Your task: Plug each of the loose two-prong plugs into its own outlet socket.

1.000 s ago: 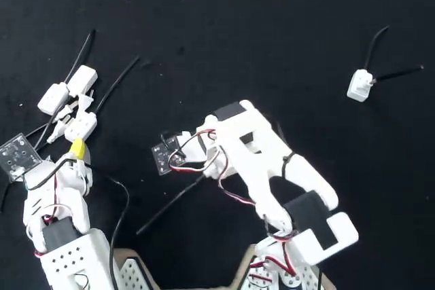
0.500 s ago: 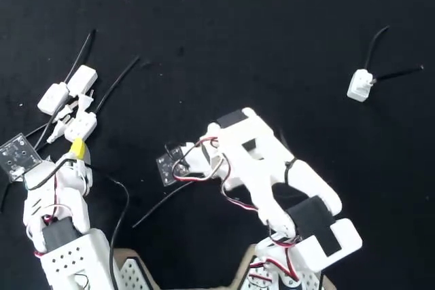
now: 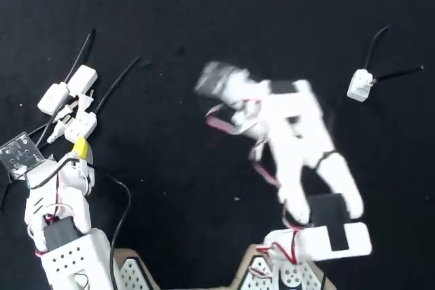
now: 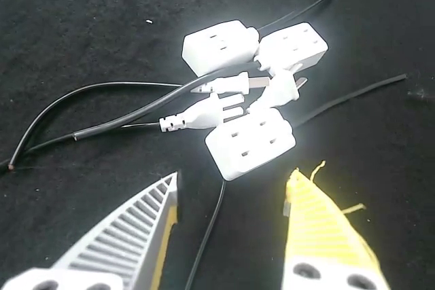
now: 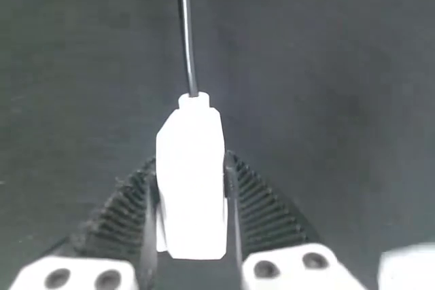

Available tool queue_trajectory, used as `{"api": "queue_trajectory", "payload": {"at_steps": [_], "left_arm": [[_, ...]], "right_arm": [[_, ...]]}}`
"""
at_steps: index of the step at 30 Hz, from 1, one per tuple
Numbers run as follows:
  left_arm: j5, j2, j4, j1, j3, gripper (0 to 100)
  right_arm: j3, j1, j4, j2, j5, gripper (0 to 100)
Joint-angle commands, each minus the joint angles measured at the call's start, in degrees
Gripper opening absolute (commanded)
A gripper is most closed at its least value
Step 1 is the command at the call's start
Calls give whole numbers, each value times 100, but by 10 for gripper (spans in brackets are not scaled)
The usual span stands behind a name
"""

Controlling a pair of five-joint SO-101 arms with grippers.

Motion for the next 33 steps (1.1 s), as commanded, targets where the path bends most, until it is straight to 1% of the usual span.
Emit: {"api": "queue_trajectory", "payload": {"at_steps": [1,4,11,13,21,24,26,29,31,33], "left_arm": [[44,-26,-97,92,-356,253],[44,-26,-97,92,-356,253],[44,-26,-88,92,-347,253],[44,-26,-88,92,-347,253],[44,-26,-88,92,-347,253],[44,-26,-79,92,-356,253],[44,-26,-70,92,-365,253],[44,-26,-70,92,-365,253],[44,-26,-70,92,-365,253],[44,-26,-70,92,-365,253]], "right_arm": [[-1481,1037,431,40,-976,10],[-2404,1345,809,769,-1477,10],[-4989,1626,1266,3160,-2374,10],[-5886,1653,1495,3767,-2479,10],[-9341,1837,2567,6018,-2505,12],[-10448,1916,2910,6703,-2857,15],[-11073,1996,3165,7037,-3121,50],[-11776,2013,3455,7371,-3244,145],[-11749,1996,3516,7354,-3253,192],[-11741,1987,3525,7266,-3253,214]]}}
